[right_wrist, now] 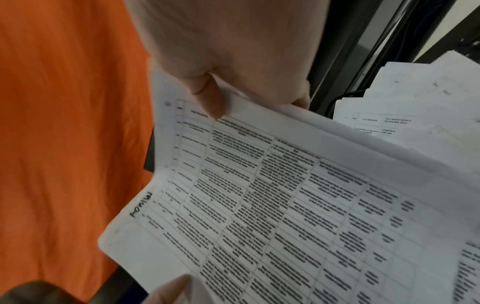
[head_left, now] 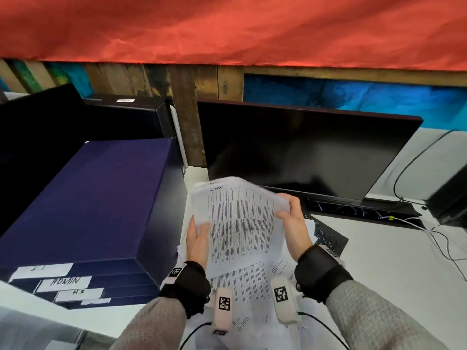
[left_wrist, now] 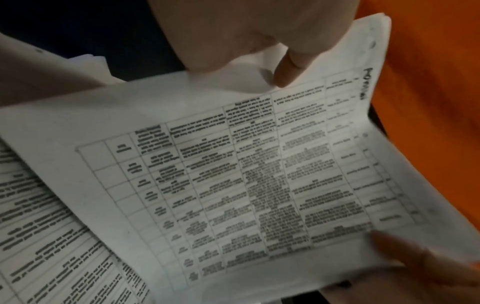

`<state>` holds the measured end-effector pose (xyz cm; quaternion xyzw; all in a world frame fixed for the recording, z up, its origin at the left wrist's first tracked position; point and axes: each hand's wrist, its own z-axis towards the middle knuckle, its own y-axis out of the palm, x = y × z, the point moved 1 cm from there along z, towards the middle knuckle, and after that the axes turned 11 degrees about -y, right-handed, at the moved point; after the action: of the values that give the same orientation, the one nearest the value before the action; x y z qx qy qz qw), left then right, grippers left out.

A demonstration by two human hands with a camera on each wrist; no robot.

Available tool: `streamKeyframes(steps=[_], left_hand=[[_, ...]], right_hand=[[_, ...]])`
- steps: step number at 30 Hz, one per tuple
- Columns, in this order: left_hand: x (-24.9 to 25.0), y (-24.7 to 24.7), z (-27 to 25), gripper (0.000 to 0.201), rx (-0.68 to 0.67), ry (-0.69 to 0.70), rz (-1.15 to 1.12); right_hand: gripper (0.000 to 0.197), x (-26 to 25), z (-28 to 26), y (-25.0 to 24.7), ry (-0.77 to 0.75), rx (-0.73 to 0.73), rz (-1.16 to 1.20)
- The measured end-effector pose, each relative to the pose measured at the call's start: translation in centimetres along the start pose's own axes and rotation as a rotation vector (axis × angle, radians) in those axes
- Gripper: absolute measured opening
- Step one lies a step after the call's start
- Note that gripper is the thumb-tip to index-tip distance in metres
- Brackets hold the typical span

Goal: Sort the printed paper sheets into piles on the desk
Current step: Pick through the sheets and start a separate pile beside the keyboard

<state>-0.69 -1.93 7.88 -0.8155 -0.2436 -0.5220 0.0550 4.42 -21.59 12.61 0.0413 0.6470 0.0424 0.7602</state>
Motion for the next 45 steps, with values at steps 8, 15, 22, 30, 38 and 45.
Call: streamKeyframes(steps=[8, 15, 22, 30, 38, 45], left_hand=[[-0.7, -0.3, -1.8, 0.027, 0.069, 0.110, 0.065], [-1.2, -0.6, 0.0, 0.020, 0.131, 0.117, 0.039], [-4.7, -1.6, 0.9, 0.038, 0.097, 0.015, 0.197], [-4.7, -3.0, 1.7, 0.053, 0.055, -0.010, 0.397], [-8.7, -1.0, 2.1, 0.036, -0.081, -0.104, 0.590], [-10.5, 1.9, 1.8, 0.046, -0.051, 0.189, 1.416]], right_hand=[[0.034, 1.0, -1.3, 0.7, 0.070, -0.018, 0.036], [0.033, 2.5, -1.7, 1.3, 0.219, 0.014, 0.066], [0.033, 5.6, -2.9, 1.5, 0.339, 0.029, -0.040], [0.037, 7.4, -3.9, -1.1, 0.367, -0.003, -0.176], [0.060, 11.3, -9.4, -8.3, 0.477, -0.077, -0.227], [0.031, 9.6, -9.8, -23.2, 0.573, 0.332, -0.443]])
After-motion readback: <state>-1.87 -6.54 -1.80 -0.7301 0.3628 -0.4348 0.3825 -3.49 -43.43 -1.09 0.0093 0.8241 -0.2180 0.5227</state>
